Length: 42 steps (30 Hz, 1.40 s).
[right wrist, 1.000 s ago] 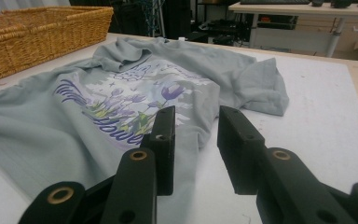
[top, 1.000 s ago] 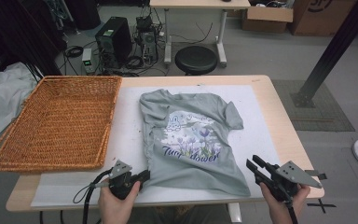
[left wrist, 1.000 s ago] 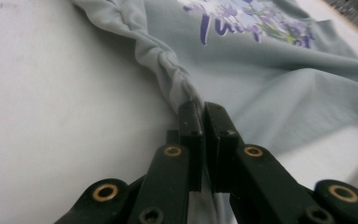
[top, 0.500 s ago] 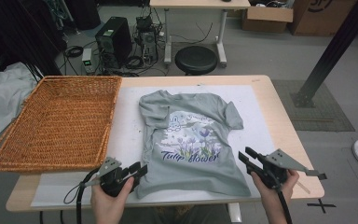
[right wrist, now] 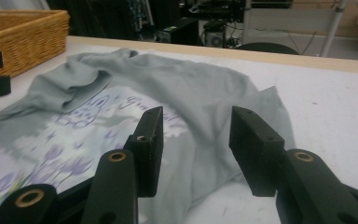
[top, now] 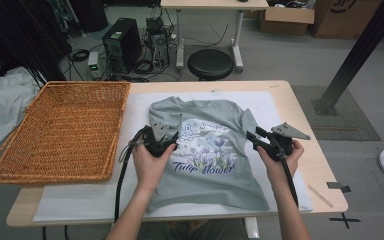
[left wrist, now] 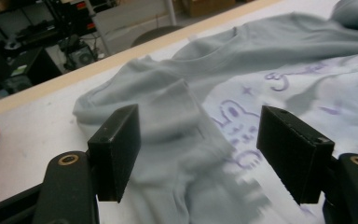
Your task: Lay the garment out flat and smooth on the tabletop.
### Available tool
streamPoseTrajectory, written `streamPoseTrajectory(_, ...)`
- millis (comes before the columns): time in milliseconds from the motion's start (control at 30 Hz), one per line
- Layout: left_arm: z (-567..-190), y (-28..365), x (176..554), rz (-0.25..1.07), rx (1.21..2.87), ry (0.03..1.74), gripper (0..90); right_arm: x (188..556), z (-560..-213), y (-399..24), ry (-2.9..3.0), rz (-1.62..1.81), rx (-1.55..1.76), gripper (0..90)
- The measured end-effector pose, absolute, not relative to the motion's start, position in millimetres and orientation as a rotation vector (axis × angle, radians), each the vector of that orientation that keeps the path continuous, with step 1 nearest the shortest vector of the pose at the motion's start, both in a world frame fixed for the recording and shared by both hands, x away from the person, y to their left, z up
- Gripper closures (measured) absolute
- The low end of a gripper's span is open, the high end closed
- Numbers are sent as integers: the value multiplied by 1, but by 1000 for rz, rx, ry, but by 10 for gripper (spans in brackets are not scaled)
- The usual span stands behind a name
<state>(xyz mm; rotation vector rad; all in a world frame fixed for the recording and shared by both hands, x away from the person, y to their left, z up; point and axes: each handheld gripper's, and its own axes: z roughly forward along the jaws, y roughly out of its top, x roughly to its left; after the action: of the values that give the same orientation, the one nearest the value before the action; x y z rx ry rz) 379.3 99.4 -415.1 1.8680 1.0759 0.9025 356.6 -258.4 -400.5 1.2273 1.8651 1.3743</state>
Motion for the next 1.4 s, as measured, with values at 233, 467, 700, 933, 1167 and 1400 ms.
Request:
streamPoseTrajectory(233, -428, 80, 421, 940, 1940, 1119, 400, 390, -403, -260, 1847, 1356, 1288, 548)
streamPoseTrajectory(467, -445, 72, 448, 904, 2012, 1261, 549, 400, -409, -260, 1866, 1349, 1290, 548)
streamPoseTrajectory(700, -431, 100, 441, 984, 1969, 1411, 847, 407, -413, -258, 1876, 1317, 1293, 560)
streamPoseTrajectory(933, -410, 137, 422, 1153, 1809, 1503, 844, 417, -415, -264, 1811, 1297, 1350, 581)
streamPoseTrajectory(1167, -400, 136, 403, 1324, 1748, 1443, 698, 435, -426, -254, 1821, 1160, 1392, 545)
streamPoseTrajectory(1400, -391, 133, 396, 1289, 1686, 1356, 576, 451, -438, -259, 1837, 1144, 1461, 581)
